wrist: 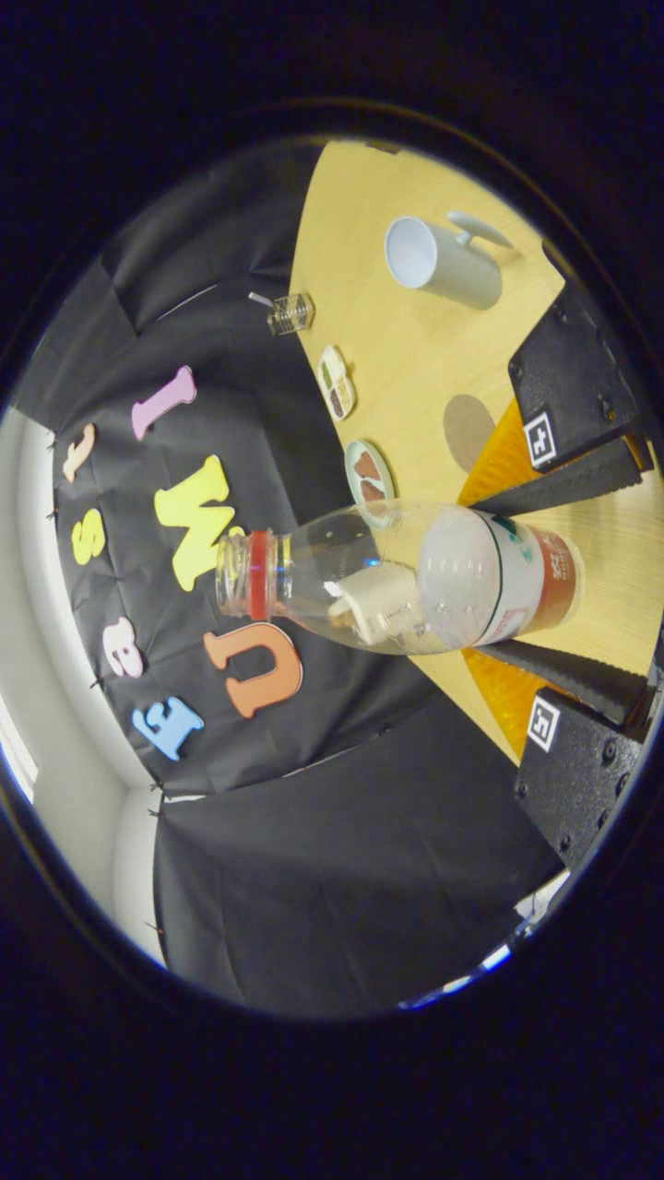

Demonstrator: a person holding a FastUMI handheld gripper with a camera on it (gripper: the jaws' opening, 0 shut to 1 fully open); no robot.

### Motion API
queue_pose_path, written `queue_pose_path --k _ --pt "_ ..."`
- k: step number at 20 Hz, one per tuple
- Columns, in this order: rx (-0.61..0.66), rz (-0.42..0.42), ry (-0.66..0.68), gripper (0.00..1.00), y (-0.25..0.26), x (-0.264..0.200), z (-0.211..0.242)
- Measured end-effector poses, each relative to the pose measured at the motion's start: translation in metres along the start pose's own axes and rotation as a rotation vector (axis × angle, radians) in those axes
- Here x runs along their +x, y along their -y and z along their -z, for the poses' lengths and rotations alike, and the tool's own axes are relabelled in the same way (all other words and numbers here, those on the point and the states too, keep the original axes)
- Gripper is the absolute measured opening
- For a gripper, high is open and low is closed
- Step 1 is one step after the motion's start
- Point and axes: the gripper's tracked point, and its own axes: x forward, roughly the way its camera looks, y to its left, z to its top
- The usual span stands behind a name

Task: Take the bottle from table, then pour the juice into the cup, finally place the bottle on the coaster

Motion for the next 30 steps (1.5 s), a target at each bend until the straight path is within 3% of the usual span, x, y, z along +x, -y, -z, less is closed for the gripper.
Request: queue_pose_path --k 6,18,30 --pt "0.267 -0.08 0.024 0.75 0.0 -0.009 -0.015" --pt "0.784 -0.145 0.082 0.74 0.032 -0.014 -0.028" --pt "1.035 -0.161 0.116 0.74 0.041 -0.011 -0.044"
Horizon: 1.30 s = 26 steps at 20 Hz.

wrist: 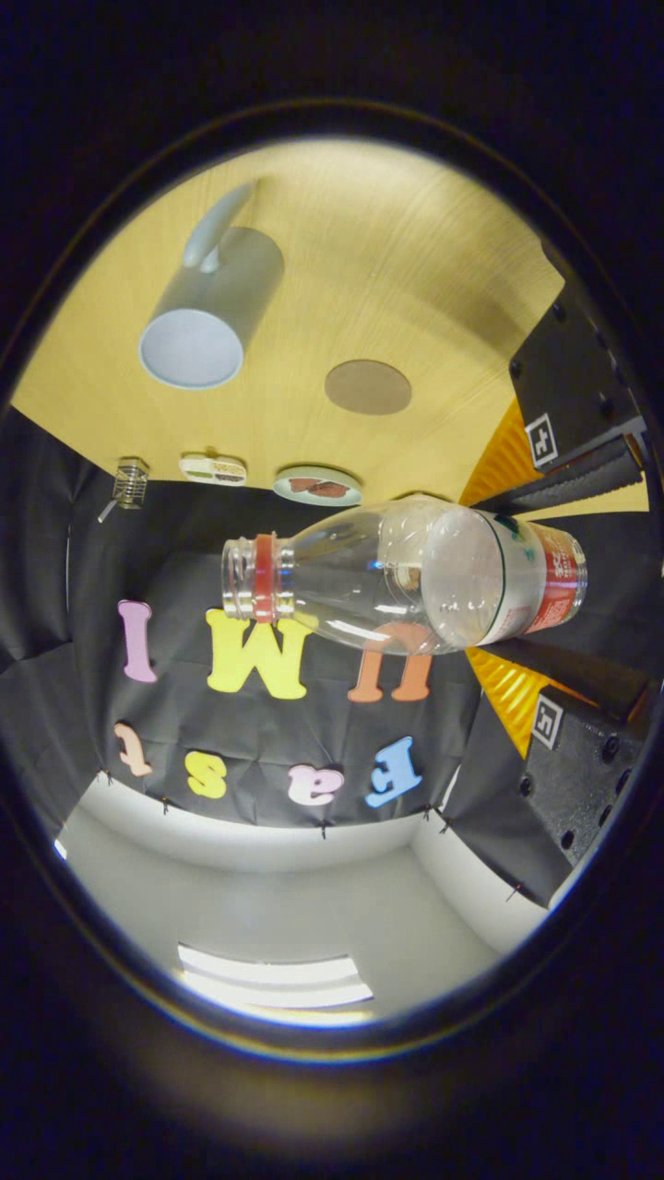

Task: Take the bottle from table, then pour the juice into the cup, finally place the bottle on the coaster

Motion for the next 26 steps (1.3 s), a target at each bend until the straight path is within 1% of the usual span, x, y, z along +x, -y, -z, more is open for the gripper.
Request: queue_pose_path --k 5,9,23,26 --pt "0.092 0.023 0.008 0.74 -0.002 0.008 -0.005" --pt "0.128 0.035 0.006 0.74 -0.003 0.011 -0.007" --pt "0.271 0.017 0.046 0.74 -0.013 0.019 -0.023" --pt "0.274 0.017 0.051 0.74 -0.013 0.022 -0.025"
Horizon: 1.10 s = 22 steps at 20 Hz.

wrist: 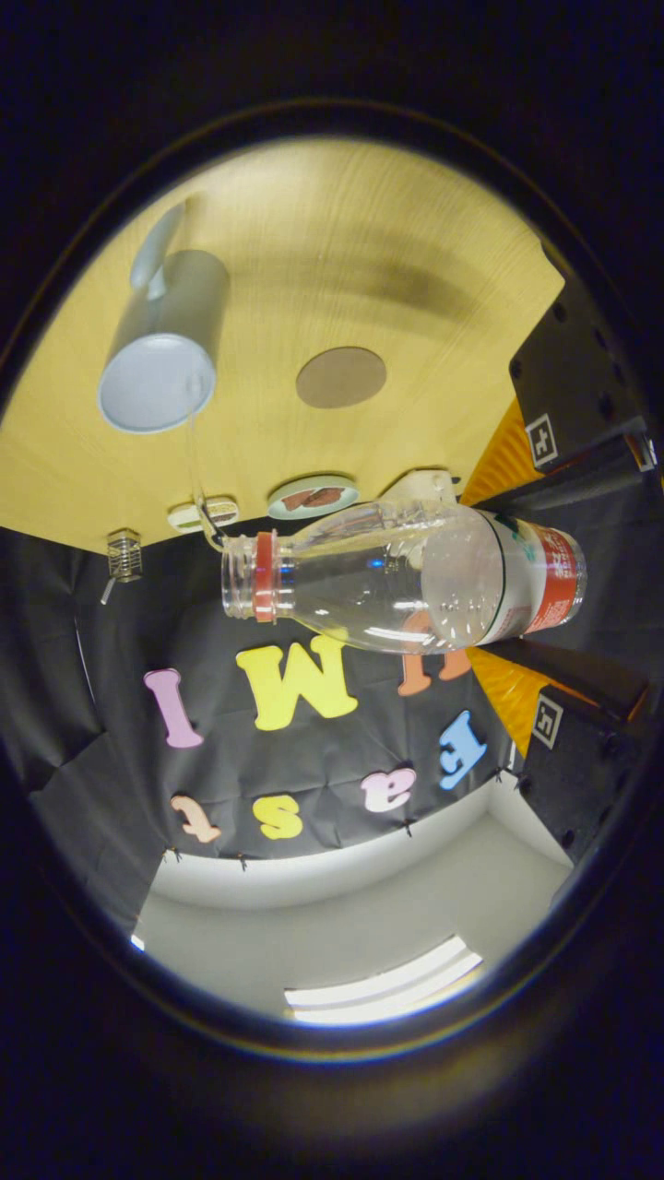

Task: Take the bottle from table, then pour the juice into the cup, finally place the bottle on the coaster

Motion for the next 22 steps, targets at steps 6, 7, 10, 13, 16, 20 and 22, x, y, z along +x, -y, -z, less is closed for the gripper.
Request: queue_pose_path --k 6,7,10,13,16,20,22 --pt "0.021 0.005 0.007 0.74 -0.004 -0.003 -0.002" --pt "0.023 0.005 0.005 0.74 -0.003 -0.002 -0.002" --pt "0.04 -0.005 0.009 0.74 -0.009 -0.002 -0.003" --pt "0.048 -0.008 0.012 0.74 -0.019 0.003 -0.006" --pt "0.081 -0.002 0.02 0.74 -0.02 0.003 -0.009" --pt "0.093 -0.001 0.01 0.74 -0.024 0.003 -0.007" --pt "0.106 -0.005 0.014 0.74 -0.028 0.003 -0.01"
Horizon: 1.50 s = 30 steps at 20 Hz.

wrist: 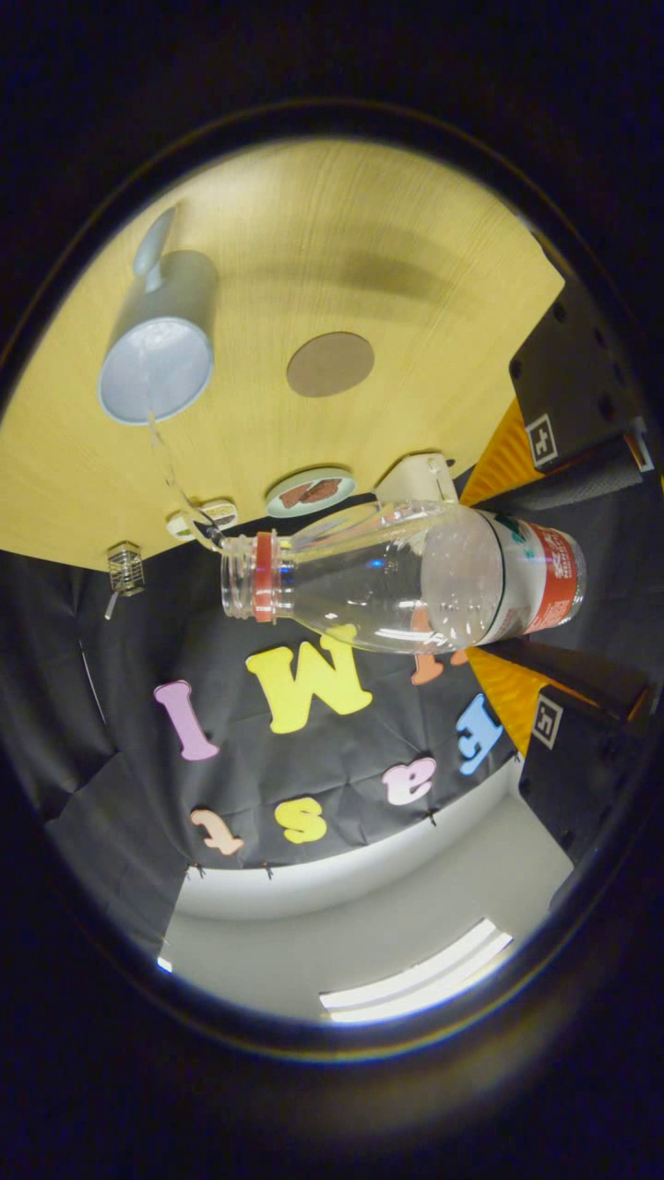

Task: Take the bottle from table, then pour the juice into the cup, finally place the bottle on the coaster

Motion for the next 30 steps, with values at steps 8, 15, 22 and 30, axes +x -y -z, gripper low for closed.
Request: queue_pose_path --k 8,15,22,30 --pt "0.03 0.004 -0.005 0.74 -0.004 0.002 0.0" --pt "0.057 -0.008 -0.007 0.74 -0.009 -0.001 -0.002" --pt "0.094 -0.017 -0.004 0.74 -0.015 0.002 -0.003" --pt "0.139 -0.018 -0.008 0.74 -0.018 0.007 -0.002"
